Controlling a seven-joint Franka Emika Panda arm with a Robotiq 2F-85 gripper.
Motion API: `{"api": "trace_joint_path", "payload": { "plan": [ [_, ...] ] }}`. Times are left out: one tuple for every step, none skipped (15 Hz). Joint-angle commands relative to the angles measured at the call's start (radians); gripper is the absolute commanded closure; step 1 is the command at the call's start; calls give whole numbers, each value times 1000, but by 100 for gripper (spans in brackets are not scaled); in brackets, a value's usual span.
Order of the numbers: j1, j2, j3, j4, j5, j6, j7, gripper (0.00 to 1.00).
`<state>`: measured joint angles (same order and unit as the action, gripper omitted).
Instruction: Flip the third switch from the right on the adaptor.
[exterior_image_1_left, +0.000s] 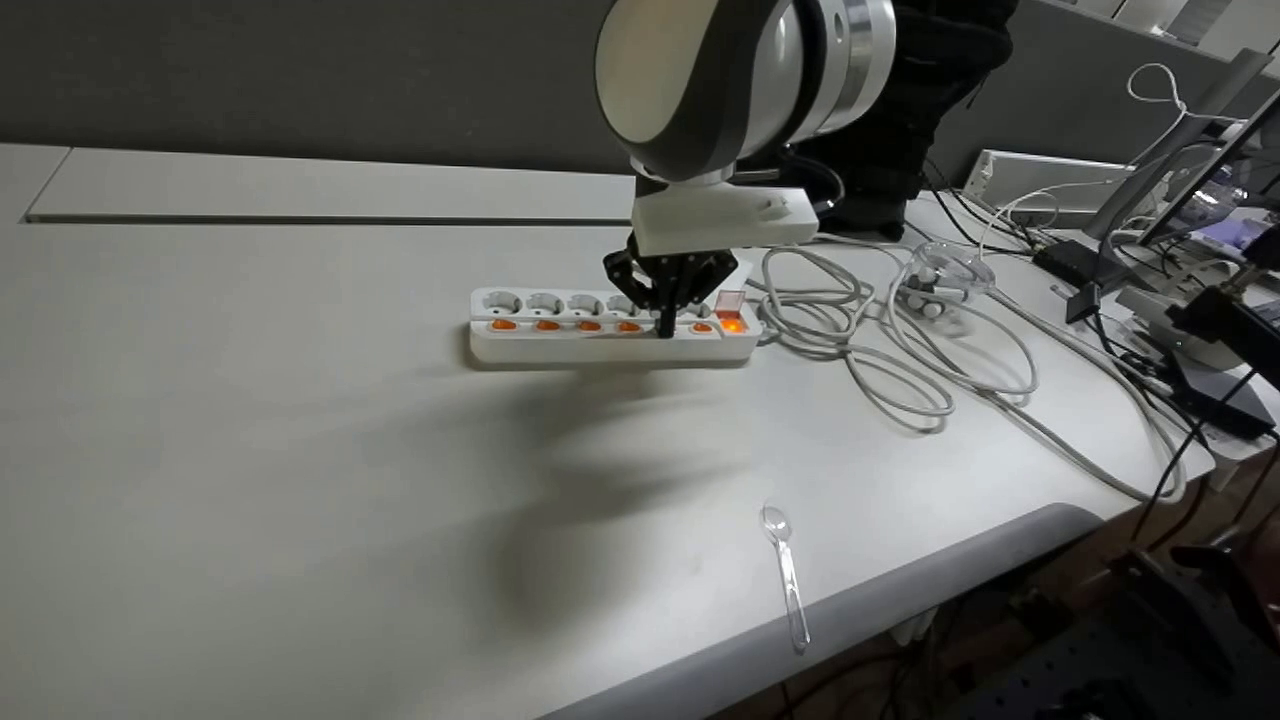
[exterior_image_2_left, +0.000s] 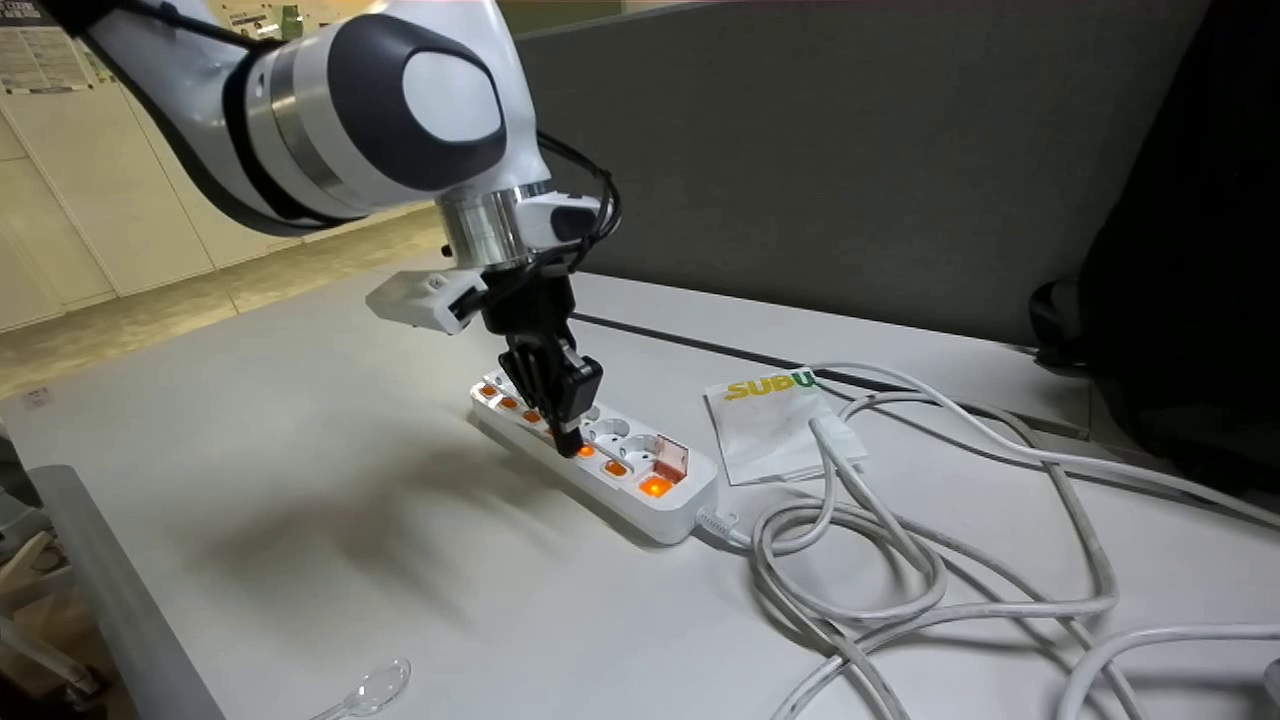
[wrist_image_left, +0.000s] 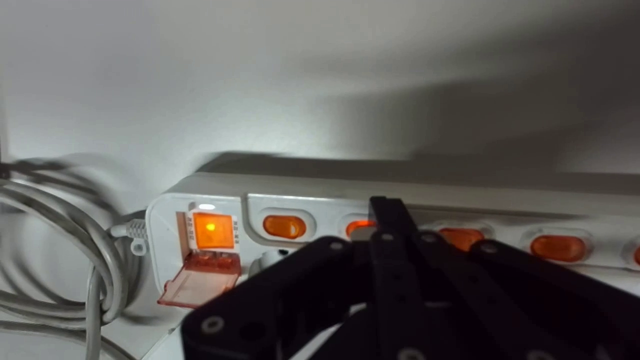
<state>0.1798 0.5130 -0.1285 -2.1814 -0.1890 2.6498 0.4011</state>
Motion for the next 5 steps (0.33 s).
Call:
{"api": "trace_joint_path", "payload": {
  "plan": [
    [35, 74, -36, 43, -6, -25, 55, 100],
    [34, 76, -33, 47, 1, -34, 54, 100],
    [34, 75, -31, 48, 4, -40, 52, 100],
    [30, 72, -27, 49, 10, -50, 46, 100],
    [24, 70, -21, 51, 19, -60, 39, 100]
  ]
}}
